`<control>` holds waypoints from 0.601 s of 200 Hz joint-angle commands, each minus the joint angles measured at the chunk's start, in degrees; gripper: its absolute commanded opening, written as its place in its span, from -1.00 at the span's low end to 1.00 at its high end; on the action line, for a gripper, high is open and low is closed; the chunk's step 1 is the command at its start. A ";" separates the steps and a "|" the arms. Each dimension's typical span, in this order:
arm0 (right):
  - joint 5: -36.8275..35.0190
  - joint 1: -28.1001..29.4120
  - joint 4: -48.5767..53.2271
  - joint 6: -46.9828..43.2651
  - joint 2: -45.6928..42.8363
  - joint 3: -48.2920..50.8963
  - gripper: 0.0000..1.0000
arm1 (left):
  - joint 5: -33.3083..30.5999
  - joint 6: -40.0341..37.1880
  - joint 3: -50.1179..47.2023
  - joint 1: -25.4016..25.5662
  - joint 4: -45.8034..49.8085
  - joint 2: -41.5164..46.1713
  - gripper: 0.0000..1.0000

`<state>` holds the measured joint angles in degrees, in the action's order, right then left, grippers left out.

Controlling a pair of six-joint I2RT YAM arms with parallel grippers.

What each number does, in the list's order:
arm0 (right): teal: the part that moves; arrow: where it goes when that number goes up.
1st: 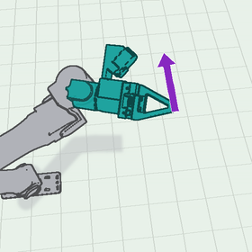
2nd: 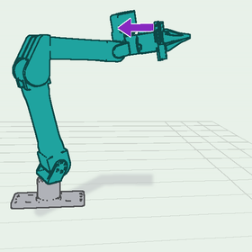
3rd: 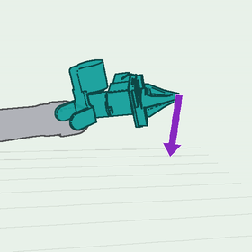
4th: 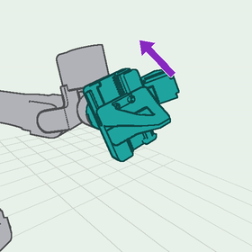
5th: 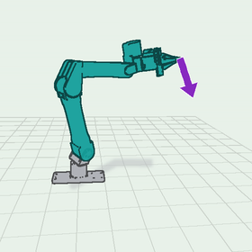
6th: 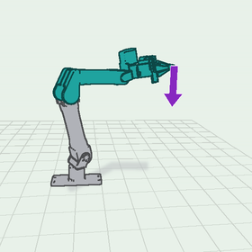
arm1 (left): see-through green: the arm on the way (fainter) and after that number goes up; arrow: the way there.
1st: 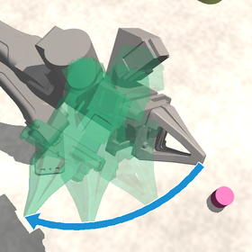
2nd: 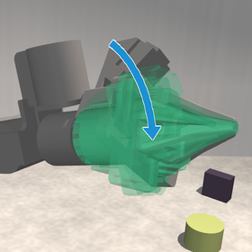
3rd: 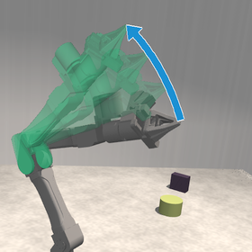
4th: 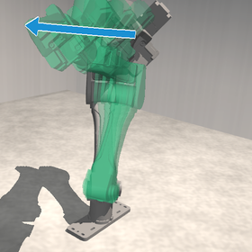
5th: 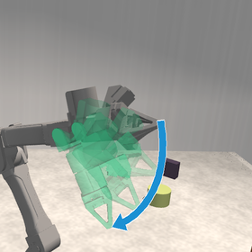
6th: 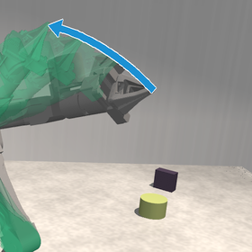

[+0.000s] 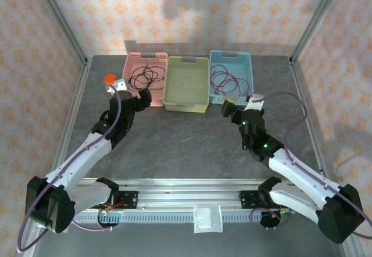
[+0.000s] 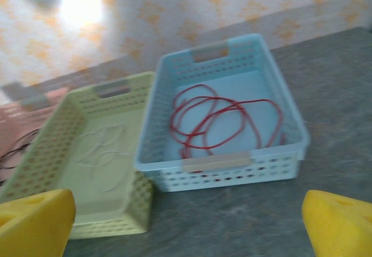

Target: Untangle the cables

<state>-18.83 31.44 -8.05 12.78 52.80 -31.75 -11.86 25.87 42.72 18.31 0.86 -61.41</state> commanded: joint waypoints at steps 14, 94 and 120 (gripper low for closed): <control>-3.85 -7.00 -3.38 -3.96 -0.26 2.90 1.00 | -6.54 3.45 -7.48 -4.09 -8.39 3.57 0.99; -1.86 -20.19 -15.95 -4.23 2.59 12.81 1.00 | -5.33 -3.71 -19.55 -15.38 -23.37 5.21 0.99; -2.10 -22.64 -20.37 -4.77 7.85 13.75 1.00 | -6.21 -9.85 -20.12 -15.81 -28.61 0.90 0.99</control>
<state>-19.97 10.52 -21.50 8.29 57.12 -18.72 -16.34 22.37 21.91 2.92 -20.95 -57.80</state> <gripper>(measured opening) 0.998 0.994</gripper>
